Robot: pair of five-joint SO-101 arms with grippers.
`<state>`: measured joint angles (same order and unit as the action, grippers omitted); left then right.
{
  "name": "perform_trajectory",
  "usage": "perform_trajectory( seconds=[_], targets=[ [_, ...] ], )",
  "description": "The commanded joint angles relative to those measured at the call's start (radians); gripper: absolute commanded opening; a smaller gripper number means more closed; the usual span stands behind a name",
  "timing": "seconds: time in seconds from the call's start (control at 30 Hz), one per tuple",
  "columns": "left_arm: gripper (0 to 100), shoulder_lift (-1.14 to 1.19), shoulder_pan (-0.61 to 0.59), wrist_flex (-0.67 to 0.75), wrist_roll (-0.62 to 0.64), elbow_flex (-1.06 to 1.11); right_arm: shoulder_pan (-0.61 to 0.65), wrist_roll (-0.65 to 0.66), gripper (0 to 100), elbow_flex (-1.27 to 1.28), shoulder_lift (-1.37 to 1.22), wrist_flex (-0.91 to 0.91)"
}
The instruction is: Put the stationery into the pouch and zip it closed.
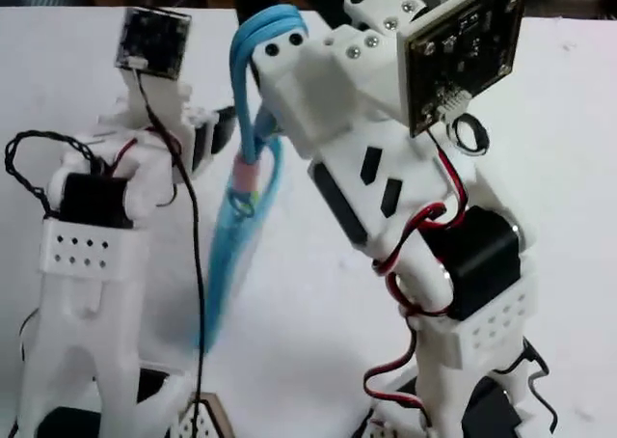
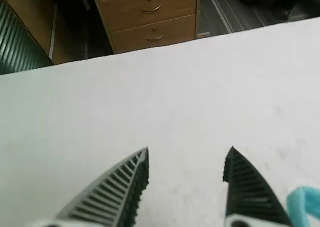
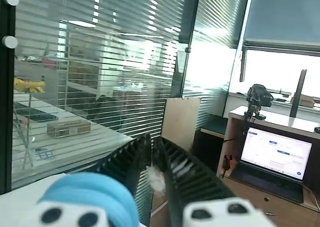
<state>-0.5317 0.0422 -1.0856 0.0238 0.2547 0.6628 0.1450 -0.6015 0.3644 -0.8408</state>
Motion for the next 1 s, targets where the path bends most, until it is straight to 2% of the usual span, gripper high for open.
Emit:
perform_trajectory(
  seconds=[0.0,0.1,0.2,0.33,0.47,0.67,0.87,0.97],
  targets=[
    [25,-0.004,-0.012,-0.084,0.012,-0.072,0.007,-0.014,1.6,-0.026,0.022,-0.004],
    [25,-0.005,-0.021,-0.215,-0.041,-0.12,0.007,-0.043,1.6,0.003,0.015,-0.002],
    [25,-0.005,-0.081,-0.342,-0.074,-0.215,0.004,-0.06,1.6,0.04,0.001,0.002],
    [25,-0.005,-0.188,-0.516,-0.075,-0.391,0.007,-0.078,1.6,0.044,-0.027,0.005],
    [28,-0.007,-0.214,-0.706,-0.077,-0.566,0.007,-0.086,1.6,0.043,-0.062,0.074],
    [28,-0.182,-0.251,-0.701,-0.077,-0.577,0.071,-0.081,1.6,0.043,-0.105,0.159],
    [27,-0.495,-0.275,-0.703,-0.106,-0.574,0.125,-0.081,1.6,0.043,-0.145,0.16],
    [27,-0.659,-0.271,-0.703,-0.109,-0.506,0.125,-0.081,1.6,0.043,-0.153,0.16]
  ],
)
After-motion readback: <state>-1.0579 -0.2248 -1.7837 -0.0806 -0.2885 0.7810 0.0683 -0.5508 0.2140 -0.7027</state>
